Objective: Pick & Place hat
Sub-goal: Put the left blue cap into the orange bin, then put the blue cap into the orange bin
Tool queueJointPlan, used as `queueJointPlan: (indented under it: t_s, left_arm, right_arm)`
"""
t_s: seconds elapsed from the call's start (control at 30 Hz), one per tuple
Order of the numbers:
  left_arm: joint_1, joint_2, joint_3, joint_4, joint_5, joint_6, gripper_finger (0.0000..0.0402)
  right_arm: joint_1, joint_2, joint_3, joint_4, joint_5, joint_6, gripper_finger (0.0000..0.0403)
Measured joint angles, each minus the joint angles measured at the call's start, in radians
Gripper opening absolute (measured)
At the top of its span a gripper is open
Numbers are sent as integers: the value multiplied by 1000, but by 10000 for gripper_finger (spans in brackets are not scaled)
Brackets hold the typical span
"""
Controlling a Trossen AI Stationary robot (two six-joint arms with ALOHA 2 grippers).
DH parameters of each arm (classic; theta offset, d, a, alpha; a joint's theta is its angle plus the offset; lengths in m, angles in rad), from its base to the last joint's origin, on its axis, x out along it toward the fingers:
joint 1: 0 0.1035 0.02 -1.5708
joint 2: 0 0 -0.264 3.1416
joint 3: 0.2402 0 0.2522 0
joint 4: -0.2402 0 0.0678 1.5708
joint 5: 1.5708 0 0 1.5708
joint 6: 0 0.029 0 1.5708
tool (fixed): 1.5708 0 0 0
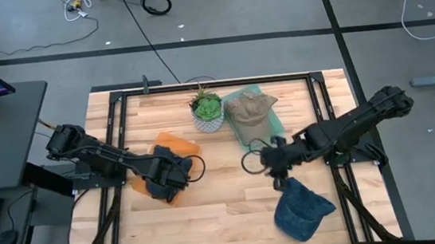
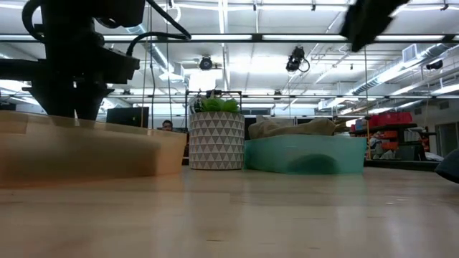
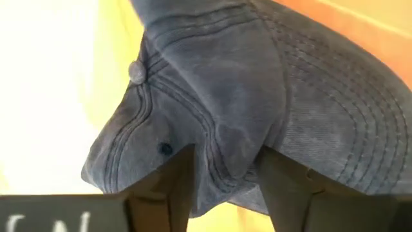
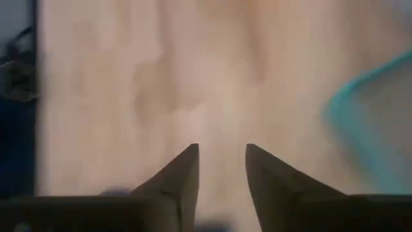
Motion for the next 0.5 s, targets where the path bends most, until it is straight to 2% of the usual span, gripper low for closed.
queueJointPlan:
  t_s: [0.13,0.27,0.5]
  left_arm:
    - [0,0,38,-13,-4,-44,183]
    - [0,1,126,-33,-39,-17,188]
    - [0,0,277,-33,-94,66,186]
  right_arm:
    - [50,14,-19,-41,-152,201,167]
    - [93,34,-44,-97,-234,403,186]
    - [145,78,-131,-67,-327,605,190]
